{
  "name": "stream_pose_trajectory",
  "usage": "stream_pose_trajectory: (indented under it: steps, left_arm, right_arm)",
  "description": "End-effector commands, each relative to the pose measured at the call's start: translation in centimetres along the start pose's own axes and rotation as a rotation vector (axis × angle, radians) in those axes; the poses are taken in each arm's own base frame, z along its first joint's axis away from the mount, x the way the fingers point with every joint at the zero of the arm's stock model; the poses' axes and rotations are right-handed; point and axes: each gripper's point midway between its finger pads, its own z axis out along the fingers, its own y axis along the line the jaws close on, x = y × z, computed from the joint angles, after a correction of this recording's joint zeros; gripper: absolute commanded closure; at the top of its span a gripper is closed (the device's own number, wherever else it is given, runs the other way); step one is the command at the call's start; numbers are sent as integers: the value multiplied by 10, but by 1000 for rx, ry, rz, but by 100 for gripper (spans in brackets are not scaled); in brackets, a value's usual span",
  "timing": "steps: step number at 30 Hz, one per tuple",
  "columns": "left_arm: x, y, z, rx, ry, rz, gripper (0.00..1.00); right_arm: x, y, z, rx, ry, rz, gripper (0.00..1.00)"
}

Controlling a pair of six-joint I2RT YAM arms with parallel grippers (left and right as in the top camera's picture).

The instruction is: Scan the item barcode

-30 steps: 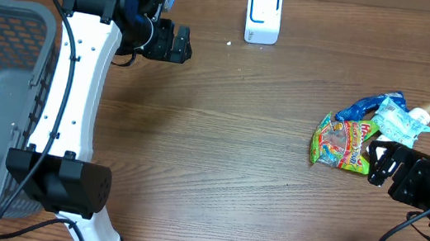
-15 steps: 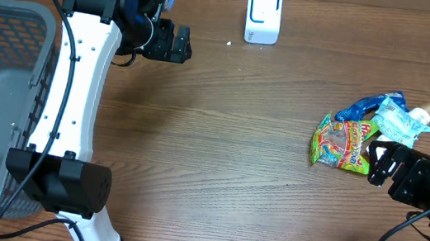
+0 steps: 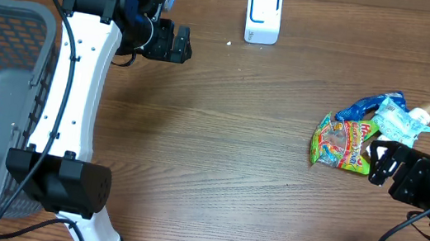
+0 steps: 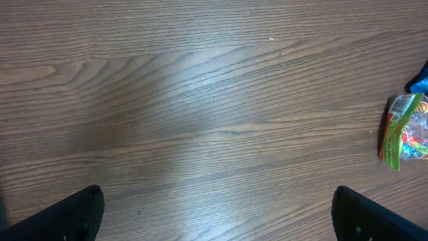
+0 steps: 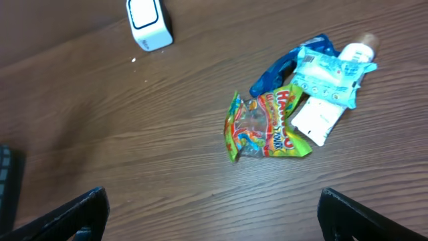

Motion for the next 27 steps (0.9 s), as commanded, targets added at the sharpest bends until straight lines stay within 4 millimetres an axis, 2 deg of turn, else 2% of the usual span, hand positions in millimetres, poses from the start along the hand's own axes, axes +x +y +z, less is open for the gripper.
stream_pose_trajectory:
  steps: [1, 5, 7, 10, 13, 20, 27]
  left_arm:
    - [-3, -4, -5, 1, -19, 31, 0]
    - [-3, -4, -5, 1, -19, 31, 0]
    - [-3, -4, -5, 1, -19, 31, 0]
    - [-3, -4, -5, 1, -19, 31, 0]
    - [-3, -4, -5, 1, -19, 31, 0]
    - [-3, -4, -5, 1, -19, 31, 0]
    - [-3, -4, -5, 1, -19, 31, 0]
  right_arm:
    - [-13, -1, -4, 18, -59, -34, 0]
    - [-36, 5, 3, -9, -165, -84, 0]
    - [-45, 16, 5, -50, -242, -169, 0]
    - [-52, 37, 6, -106, -391, -330, 0]
    - [-48, 41, 6, -127, -525, -379, 0]
    - [-7, 23, 38, -173, -735, -384, 0]
    - [45, 3, 87, -206, -880, -415, 0]
